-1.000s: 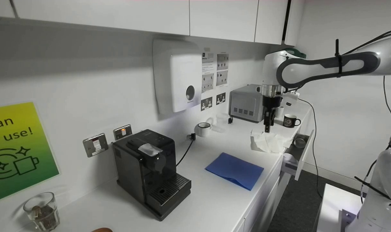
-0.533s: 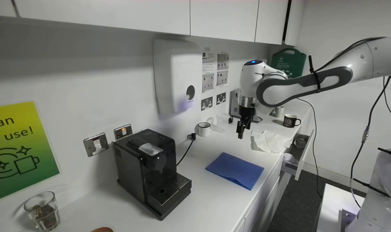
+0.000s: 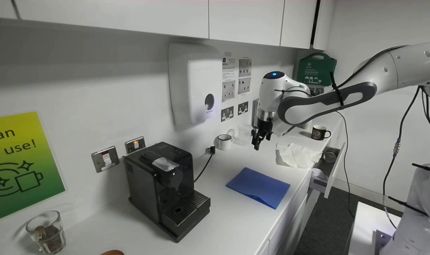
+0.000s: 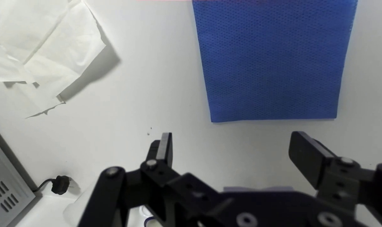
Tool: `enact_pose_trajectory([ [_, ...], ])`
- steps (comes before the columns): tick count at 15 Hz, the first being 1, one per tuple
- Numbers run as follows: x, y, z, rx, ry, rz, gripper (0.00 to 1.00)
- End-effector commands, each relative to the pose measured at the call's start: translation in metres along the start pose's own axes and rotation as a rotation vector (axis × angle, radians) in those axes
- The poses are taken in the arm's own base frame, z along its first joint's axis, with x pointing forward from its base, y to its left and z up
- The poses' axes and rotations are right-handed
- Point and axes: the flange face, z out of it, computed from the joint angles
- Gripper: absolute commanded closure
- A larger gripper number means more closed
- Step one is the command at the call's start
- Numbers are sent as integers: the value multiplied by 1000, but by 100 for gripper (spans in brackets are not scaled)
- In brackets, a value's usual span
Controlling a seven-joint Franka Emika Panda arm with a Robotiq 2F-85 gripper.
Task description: Unfold the blue placemat, place the white napkins on the mat then fold the mat in half
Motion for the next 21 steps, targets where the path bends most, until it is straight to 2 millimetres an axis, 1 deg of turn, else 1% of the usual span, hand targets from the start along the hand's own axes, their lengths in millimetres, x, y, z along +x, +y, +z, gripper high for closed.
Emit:
enact_pose_trajectory([
  [1, 0, 0, 0, 0, -1, 0, 0],
  [4, -1, 0, 0, -21, -9, 19, 0],
  [6, -4, -7, 2, -64, -39, 76, 0],
  [7, -6, -13, 3, -91, -55, 133, 0],
  [9, -18, -38, 2, -137, -74, 221, 0],
  [10, -24, -53, 2, -167, -82, 250, 0],
  [13, -40, -102, 3, -230, -98, 275, 0],
  [14, -42, -117, 5, -264, -98, 277, 0],
  [15, -45, -127, 9, -294, -102, 275, 0],
  [17, -44, -142, 19, -349, -120, 271, 0],
  [21, -32, -154, 45, -422, -136, 255, 0],
])
